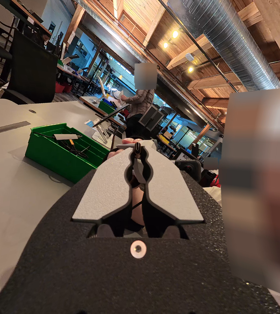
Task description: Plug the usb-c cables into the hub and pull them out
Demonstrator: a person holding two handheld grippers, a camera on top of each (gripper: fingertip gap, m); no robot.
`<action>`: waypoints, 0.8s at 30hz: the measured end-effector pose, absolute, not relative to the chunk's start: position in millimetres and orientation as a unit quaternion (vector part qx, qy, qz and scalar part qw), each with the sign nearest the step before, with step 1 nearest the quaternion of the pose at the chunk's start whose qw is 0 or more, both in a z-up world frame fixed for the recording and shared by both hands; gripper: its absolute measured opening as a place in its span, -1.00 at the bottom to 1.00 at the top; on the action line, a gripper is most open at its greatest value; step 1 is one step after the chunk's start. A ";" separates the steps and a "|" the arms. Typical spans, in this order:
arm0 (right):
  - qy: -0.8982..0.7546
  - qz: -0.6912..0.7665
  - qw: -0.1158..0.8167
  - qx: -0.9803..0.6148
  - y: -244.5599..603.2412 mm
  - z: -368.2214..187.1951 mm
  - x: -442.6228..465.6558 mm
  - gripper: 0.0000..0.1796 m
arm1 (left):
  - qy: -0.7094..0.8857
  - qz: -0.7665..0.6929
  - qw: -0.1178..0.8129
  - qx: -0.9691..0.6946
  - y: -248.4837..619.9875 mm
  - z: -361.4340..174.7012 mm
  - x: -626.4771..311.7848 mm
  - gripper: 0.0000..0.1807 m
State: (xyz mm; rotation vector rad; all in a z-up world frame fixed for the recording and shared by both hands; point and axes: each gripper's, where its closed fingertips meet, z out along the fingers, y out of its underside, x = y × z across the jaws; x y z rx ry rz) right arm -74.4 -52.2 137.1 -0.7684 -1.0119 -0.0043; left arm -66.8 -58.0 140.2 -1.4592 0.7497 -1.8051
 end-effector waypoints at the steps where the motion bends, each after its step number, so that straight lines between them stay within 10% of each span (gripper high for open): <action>1: -0.472 -0.003 0.805 -0.358 -52.2 137.1 -74.4 -0.91 | 0.288 -0.695 0.344 -0.562 -57.9 140.3 -66.8 -0.94; 24: -0.465 0.022 0.805 -0.368 -51.9 138.8 -73.6 -0.91 | 0.290 -0.692 0.349 -0.562 -58.3 141.6 -66.2 -0.94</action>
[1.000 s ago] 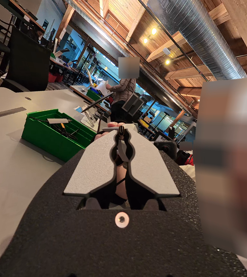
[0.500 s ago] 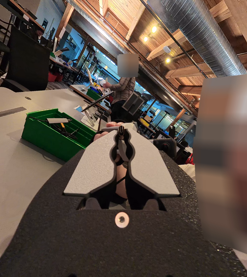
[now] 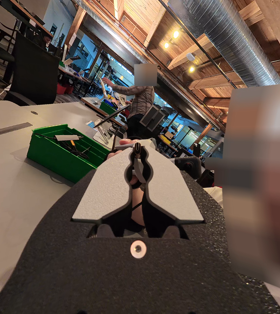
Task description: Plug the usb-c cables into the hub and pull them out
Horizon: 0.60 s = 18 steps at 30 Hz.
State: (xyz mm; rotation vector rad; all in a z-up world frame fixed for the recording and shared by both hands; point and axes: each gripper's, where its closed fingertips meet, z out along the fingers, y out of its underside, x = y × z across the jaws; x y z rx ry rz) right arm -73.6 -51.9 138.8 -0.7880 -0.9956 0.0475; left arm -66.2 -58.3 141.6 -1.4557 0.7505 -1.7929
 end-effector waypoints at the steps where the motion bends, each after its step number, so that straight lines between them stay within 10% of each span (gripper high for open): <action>1: -0.465 0.022 0.805 -0.369 -51.8 138.8 -73.5 -0.91 | 0.290 -0.692 0.349 -0.562 -58.2 141.6 -66.0 -0.94; 11: -0.463 0.001 0.809 -0.362 -52.5 144.5 -64.2 -0.91 | 0.342 -0.630 0.399 -0.572 -59.5 142.3 -65.8 -0.72; 18: -0.425 -0.041 0.818 -0.385 -38.0 167.8 -14.4 -0.91 | 0.422 -0.255 0.477 -0.728 -11.8 75.6 -108.3 -0.43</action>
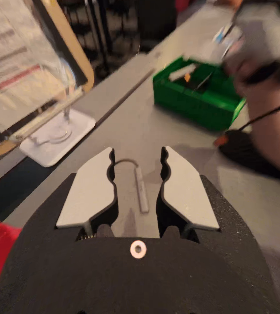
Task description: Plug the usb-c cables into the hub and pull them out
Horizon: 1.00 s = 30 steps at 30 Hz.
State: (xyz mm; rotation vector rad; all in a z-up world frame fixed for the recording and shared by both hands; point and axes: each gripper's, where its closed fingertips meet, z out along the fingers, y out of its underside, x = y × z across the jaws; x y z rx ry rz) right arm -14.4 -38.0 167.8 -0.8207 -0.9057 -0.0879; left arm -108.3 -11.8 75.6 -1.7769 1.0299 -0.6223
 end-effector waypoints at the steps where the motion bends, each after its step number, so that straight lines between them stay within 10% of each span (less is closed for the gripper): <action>1: -0.420 -0.045 0.820 -0.387 -38.0 171.5 -7.5 -0.91 | 0.437 -0.216 0.454 -0.746 -9.0 59.3 -111.4 -0.43; 12: -0.366 -0.098 0.849 -0.369 -60.0 210.9 48.5 -0.91 | 0.519 -0.055 0.153 -0.839 -1.1 -101.3 -110.7 -0.51; 30: -0.313 -0.123 0.872 -0.357 -82.0 237.2 94.2 -0.91 | 0.514 -0.011 0.035 -0.857 -6.0 -162.2 -120.6 -0.55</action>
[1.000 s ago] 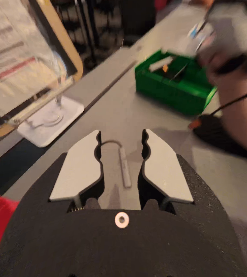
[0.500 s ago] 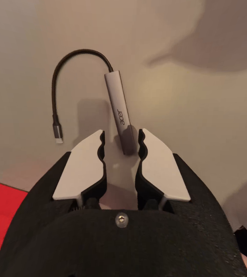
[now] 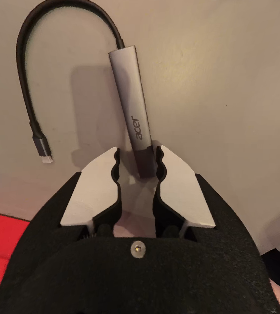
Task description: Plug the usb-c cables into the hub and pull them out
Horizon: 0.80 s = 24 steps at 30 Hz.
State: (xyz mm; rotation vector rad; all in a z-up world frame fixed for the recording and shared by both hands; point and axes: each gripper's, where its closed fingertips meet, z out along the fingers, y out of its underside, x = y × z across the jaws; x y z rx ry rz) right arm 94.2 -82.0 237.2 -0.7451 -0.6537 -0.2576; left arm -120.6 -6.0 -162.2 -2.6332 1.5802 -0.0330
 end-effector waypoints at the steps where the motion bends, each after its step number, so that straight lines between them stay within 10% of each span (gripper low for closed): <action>1: -0.313 -0.124 0.872 -0.356 -82.5 237.3 94.1 -0.91 | 0.514 -0.011 0.034 -0.857 -6.3 -162.2 -120.3 -0.61; 24: -0.329 -0.126 0.862 -0.365 -77.1 231.1 87.7 -0.92 | 0.405 -0.195 -0.013 -0.893 -16.1 -156.5 -98.2 -0.76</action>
